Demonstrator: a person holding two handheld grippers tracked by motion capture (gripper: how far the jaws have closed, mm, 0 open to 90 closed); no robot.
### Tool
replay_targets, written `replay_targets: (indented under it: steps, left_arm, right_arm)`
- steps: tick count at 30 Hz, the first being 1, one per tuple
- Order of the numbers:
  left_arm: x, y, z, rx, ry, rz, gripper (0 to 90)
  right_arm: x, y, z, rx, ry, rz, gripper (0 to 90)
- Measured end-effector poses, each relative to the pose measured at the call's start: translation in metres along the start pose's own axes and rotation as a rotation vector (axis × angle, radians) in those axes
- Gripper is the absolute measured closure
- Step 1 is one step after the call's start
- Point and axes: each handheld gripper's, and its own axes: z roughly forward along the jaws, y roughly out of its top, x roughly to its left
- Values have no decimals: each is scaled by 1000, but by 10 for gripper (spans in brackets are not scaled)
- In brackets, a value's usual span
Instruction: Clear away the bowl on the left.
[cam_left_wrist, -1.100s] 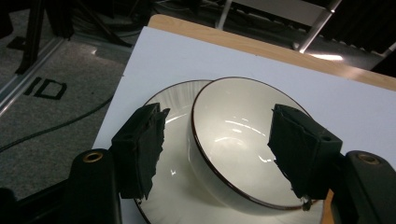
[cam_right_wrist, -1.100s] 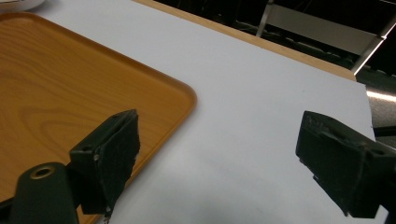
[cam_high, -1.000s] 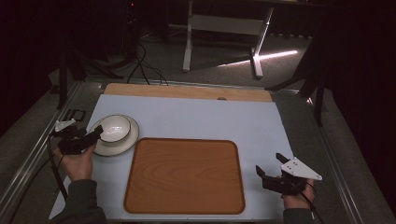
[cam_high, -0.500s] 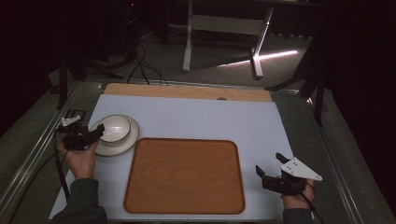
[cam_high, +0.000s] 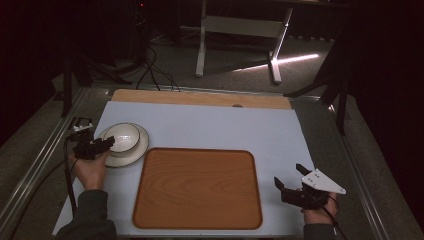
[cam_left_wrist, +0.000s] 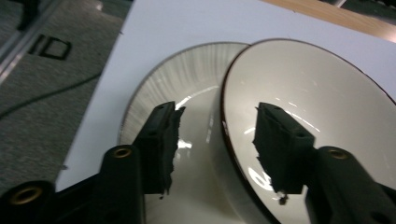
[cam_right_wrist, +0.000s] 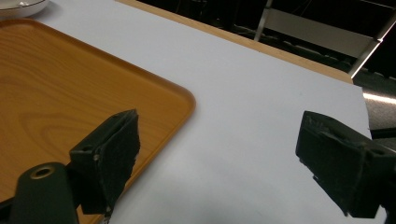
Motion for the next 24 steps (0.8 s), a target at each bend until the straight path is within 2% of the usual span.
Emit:
replay_targets:
  steps: [10, 16, 19, 21, 24]
  left_arm:
    - [-1, -4, 11, 99, -61, -53, 583]
    - [-1, -6, 12, 107, -58, -86, 627]
    - [3, -8, 11, 119, -74, -121, 662]
    - [5, -9, 11, 130, -74, -130, 690]
    - [10, -11, 11, 135, -98, -170, 722]
  right_arm:
    - [0, 0, -1, 1, -1, 1, 133]
    - [0, 0, -1, 2, -1, -5, 134]
    - [0, 0, -1, 2, 0, -4, 134]
    - [0, 0, -1, 5, -2, -8, 134]
    - [2, 0, 0, 10, -3, -15, 134]
